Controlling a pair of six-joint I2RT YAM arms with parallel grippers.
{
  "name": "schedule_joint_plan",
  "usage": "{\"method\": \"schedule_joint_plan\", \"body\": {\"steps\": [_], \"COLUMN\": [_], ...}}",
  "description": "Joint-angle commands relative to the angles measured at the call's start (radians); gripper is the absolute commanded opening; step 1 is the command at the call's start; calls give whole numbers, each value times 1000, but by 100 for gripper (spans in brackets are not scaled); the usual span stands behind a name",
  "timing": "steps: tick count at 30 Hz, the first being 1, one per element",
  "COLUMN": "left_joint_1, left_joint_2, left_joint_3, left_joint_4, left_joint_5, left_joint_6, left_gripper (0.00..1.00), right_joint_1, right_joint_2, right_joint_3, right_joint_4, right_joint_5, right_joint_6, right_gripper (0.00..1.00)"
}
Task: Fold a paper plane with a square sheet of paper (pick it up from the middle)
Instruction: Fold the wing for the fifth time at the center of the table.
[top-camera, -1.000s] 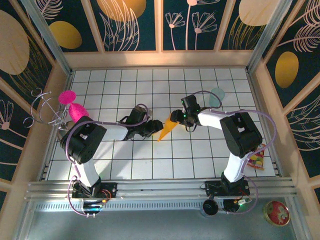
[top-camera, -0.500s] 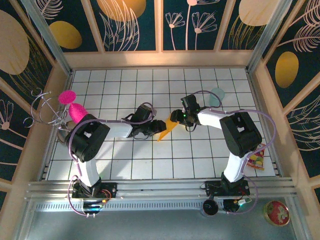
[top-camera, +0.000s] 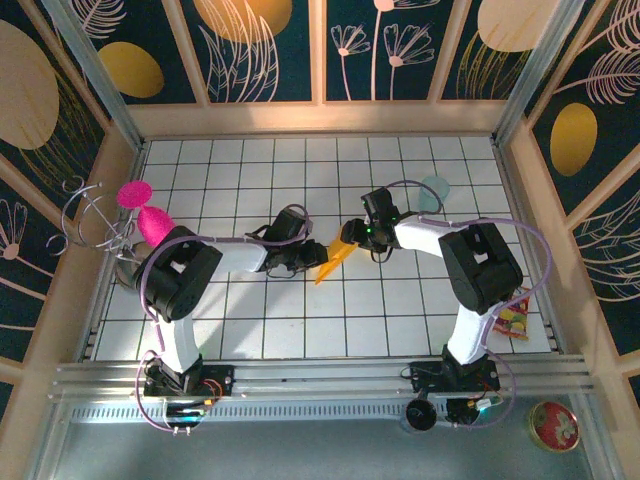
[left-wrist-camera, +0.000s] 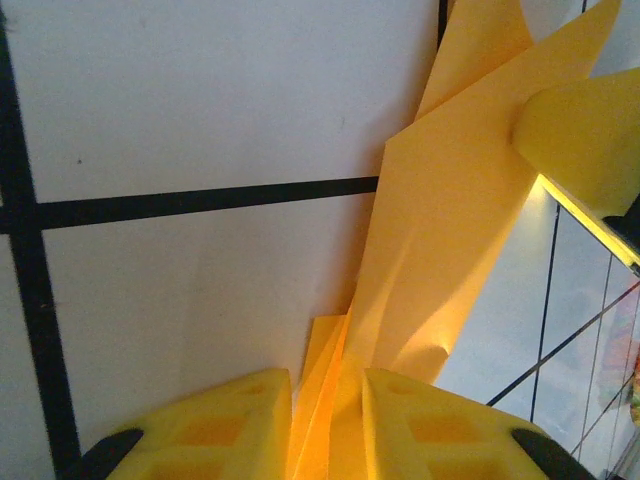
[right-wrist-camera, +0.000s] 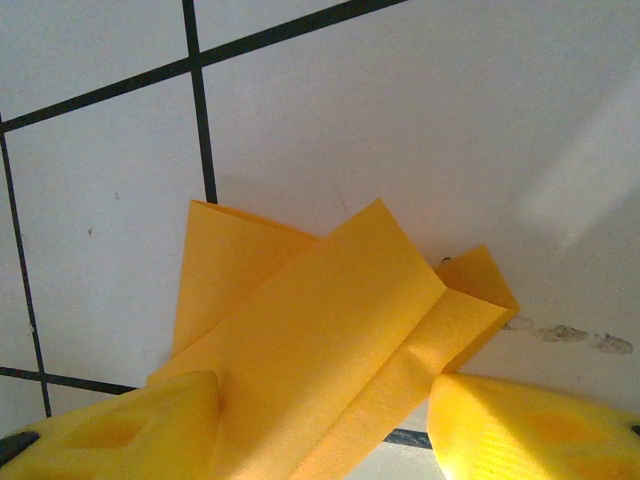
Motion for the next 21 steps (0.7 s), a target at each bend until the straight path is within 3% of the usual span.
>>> {"method": "schedule_joint_plan", "body": {"steps": [1, 6, 13, 21], "left_joint_1": [-5, -5, -5, -4], "left_joint_2": [87, 106, 135, 139], "left_joint_3": [3, 23, 43, 74], "left_joint_4": [-56, -84, -127, -135], "left_joint_5": [-77, -103, -128, -124], "left_joint_6": [33, 47, 63, 71], "left_gripper": [25, 24, 19, 19], "right_joint_1": [16, 16, 15, -8], "right_joint_2": [150, 164, 158, -86], "right_joint_3": [-37, -45, -39, -67], "right_joint_4": [67, 55, 57, 76], "right_joint_5": [3, 23, 12, -4], "right_joint_6": [8, 13, 25, 59], "right_gripper": [59, 53, 52, 57]}}
